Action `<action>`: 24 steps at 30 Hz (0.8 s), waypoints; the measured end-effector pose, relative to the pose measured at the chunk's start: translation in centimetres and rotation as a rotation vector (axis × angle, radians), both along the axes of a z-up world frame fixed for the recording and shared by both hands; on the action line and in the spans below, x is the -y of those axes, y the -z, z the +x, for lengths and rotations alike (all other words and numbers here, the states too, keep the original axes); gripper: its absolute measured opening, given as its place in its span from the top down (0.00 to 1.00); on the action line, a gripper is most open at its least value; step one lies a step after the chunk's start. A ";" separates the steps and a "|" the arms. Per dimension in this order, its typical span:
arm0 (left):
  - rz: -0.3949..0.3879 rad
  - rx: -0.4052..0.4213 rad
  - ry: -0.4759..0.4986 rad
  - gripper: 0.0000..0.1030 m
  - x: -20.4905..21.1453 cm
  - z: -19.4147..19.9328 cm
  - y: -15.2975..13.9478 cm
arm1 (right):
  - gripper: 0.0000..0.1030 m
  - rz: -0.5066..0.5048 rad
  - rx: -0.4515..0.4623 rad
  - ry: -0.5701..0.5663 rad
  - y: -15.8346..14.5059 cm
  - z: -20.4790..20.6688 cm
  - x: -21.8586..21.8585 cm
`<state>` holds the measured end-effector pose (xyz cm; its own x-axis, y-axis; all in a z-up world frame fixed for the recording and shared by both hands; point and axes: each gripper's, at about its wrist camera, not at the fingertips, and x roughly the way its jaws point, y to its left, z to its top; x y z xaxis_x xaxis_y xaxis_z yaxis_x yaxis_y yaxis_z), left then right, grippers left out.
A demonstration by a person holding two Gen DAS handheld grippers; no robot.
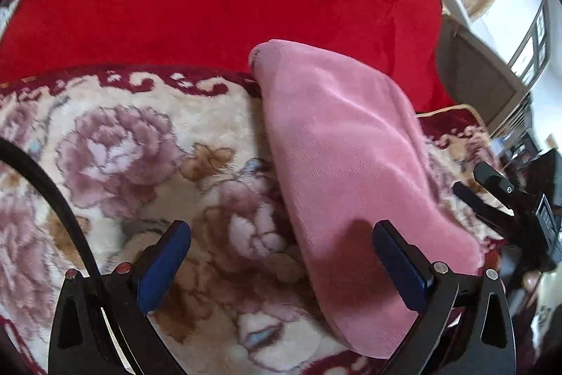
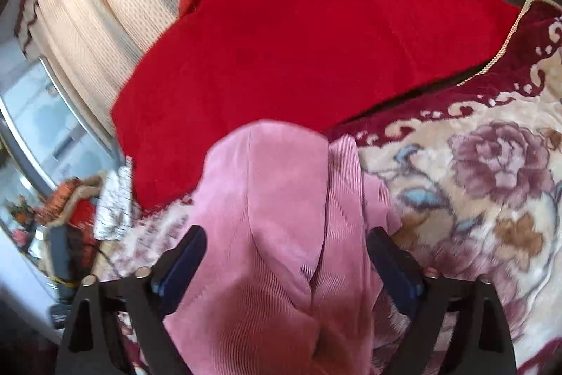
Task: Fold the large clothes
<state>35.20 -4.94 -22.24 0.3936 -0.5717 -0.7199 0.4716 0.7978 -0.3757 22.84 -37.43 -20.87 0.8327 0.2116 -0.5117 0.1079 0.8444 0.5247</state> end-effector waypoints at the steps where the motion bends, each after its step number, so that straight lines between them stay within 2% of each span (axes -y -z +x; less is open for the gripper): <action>1: -0.014 -0.003 0.008 0.00 -0.1 0.0 0.0 | 0.05 0.038 -0.005 -0.024 -0.1 0.1 0.9; 3: -0.025 -0.015 0.041 0.00 0.2 0.0 -0.1 | 0.05 0.119 -0.032 -0.046 0.4 0.4 2.7; 7: -0.028 -0.050 0.077 0.00 0.7 0.5 0.4 | 0.04 0.283 -0.155 -0.104 3.3 2.0 5.6; 10: -0.077 -0.091 0.099 0.00 0.8 1.1 0.8 | 0.04 0.351 -0.244 -0.110 5.8 3.1 6.7; 12: -0.121 -0.116 0.117 0.00 0.9 1.4 1.0 | 0.04 0.378 -0.280 -0.113 6.8 3.7 6.9; 14: -0.151 -0.132 0.132 0.00 1.2 1.5 1.0 | 0.04 0.398 -0.272 -0.137 7.1 4.1 6.6; 20: -0.182 -0.155 0.172 0.00 2.6 1.7 1.4 | 0.03 0.355 -0.280 -0.202 7.4 5.7 4.4; 24: -0.228 -0.193 0.221 0.00 3.5 1.6 1.5 | 0.03 0.385 -0.282 -0.237 7.8 7.4 3.9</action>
